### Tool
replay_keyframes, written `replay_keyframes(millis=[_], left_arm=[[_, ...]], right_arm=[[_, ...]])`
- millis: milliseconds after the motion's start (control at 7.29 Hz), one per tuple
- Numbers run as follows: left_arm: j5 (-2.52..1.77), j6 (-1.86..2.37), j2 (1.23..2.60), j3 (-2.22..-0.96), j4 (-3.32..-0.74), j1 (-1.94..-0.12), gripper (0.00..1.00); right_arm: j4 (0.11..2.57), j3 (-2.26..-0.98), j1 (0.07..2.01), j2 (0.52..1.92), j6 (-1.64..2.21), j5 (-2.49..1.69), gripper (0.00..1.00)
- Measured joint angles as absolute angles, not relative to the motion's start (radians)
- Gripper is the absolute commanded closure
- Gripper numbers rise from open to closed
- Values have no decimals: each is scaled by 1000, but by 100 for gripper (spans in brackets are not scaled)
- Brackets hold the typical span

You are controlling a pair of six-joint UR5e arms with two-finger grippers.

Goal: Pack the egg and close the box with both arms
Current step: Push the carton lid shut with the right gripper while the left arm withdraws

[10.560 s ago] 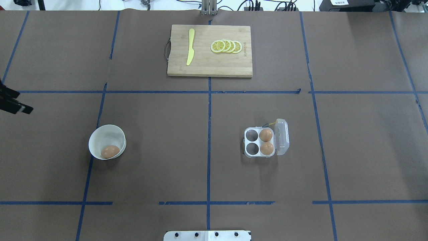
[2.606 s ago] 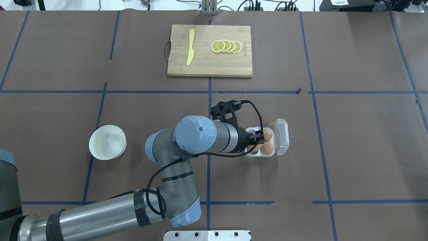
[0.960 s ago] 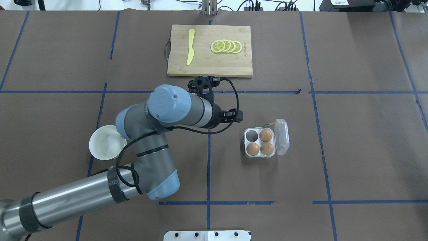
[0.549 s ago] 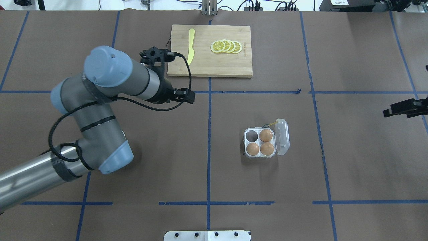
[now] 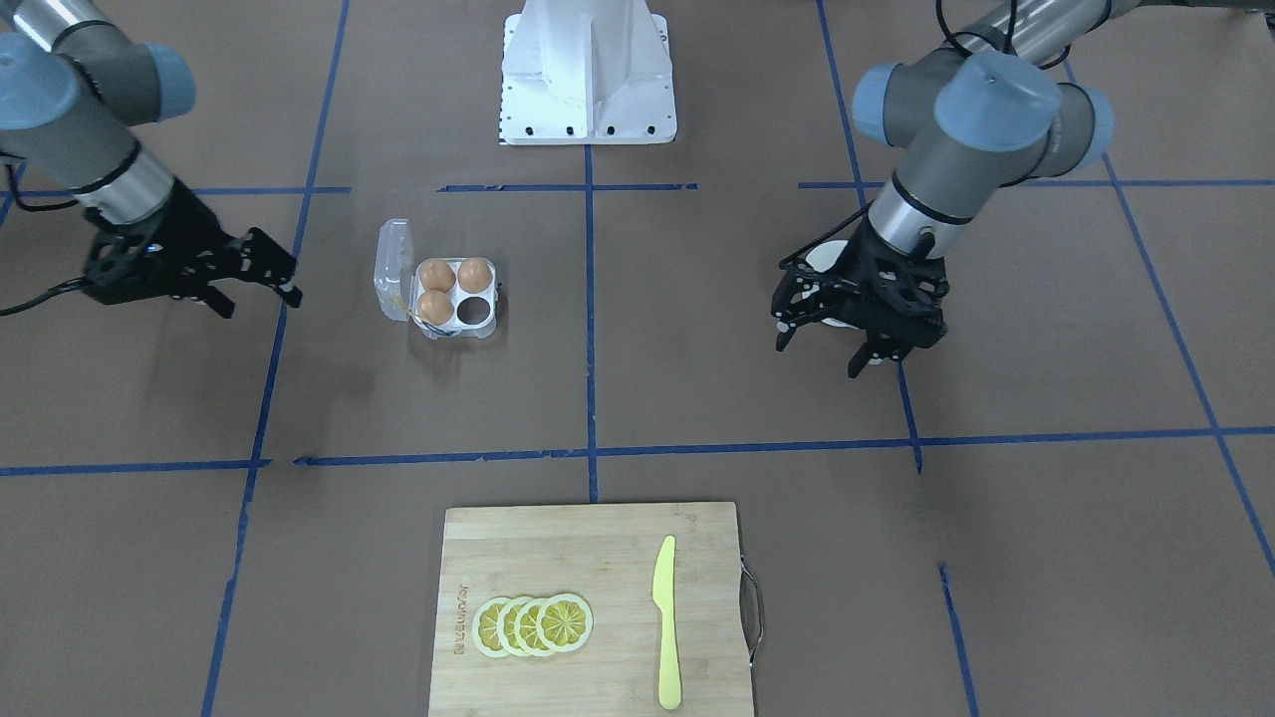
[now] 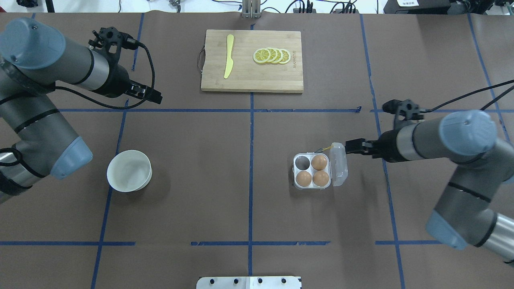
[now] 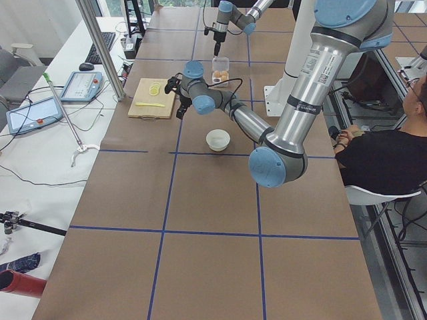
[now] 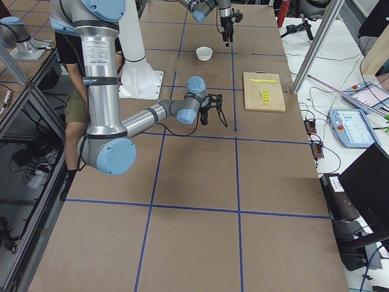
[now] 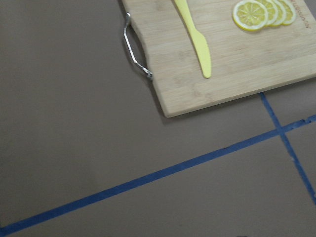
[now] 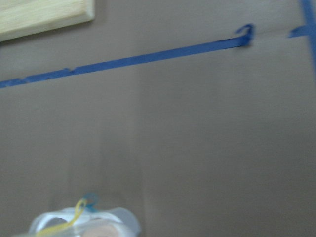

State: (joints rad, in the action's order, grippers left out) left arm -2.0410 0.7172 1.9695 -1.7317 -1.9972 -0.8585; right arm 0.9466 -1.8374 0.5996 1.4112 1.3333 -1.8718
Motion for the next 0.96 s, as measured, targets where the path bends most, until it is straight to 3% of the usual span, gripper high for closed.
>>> replay_keyframes(millis=[274, 411, 960], left_arm=[[-2050, 690, 1954, -1733, -1997, -878, 13], [-2051, 683, 1951, -1733, -1997, -884, 13], [-2090, 517, 1822, -1761, -1996, -992, 10]], right_arm=[[1195, -1842, 529, 1181, 1389, -1798, 0], [1260, -1853, 522, 1131, 1394, -1792, 0], [1324, -1955, 663, 1191, 1359, -1943, 0]])
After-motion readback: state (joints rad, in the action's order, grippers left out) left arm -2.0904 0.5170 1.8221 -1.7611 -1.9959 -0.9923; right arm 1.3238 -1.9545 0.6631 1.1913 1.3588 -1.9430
